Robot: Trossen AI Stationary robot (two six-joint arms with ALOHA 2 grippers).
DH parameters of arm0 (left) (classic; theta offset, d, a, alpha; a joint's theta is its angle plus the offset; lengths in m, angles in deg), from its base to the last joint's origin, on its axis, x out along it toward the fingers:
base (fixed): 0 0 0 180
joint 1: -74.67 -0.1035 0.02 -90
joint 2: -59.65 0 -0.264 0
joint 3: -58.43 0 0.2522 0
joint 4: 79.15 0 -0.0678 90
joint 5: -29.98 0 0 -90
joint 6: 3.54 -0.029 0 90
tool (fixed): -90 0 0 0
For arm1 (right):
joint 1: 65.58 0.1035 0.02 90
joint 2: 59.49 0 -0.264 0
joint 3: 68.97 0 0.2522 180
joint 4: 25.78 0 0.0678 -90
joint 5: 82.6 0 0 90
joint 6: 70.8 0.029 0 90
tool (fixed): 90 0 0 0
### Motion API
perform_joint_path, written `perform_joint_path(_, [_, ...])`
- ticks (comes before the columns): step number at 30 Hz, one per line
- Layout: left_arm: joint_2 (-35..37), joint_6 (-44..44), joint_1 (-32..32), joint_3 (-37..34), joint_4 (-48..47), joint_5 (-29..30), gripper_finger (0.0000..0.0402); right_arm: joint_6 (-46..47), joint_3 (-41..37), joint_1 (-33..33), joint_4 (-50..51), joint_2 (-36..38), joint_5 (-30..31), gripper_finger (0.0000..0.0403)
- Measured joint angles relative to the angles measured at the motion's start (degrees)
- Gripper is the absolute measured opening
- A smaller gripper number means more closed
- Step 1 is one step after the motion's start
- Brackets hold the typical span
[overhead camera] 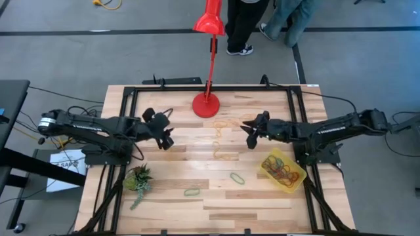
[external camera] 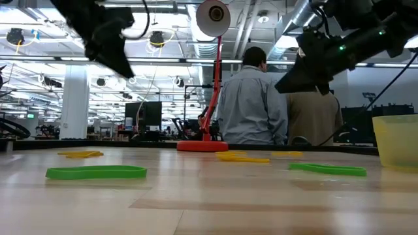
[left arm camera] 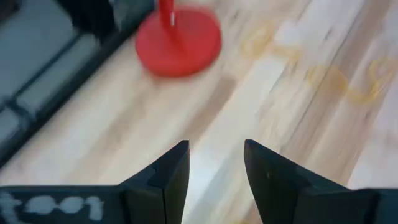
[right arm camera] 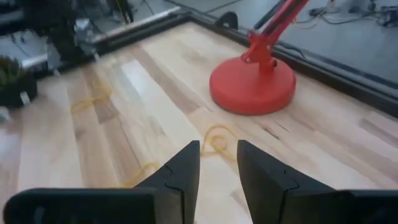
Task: Pick and place rubber bands into bin
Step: Put the yellow rubber band into the container
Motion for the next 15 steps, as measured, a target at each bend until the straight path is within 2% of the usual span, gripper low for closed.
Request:
perform_joint_path(3, [-5.0,2.79,0.0,0.02,-1.22,-2.15,0.0144,-1.52,0.06,0.96,-3.29,-0.26,0.19,0.0102])
perform_joint_path(8, [-15.3,5.26,0.0,0.04,-2.07,-10.35,0.0144,-8.74,2.22,1.48,-10.29,0.44,0.19,0.0102])
perform_joint_path(12, [-21.84,8.8,0.06,0.03,-7.53,-15.59,0.0144,-12.33,3.37,1.46,-9.94,0.21,0.19,0.0102])
perform_joint_path(15, [-24.3,14.02,0.11,0.02,-11.39,-16.98,0.0144,-14.38,3.9,1.02,-9.97,0.2,0.43,0.0102])
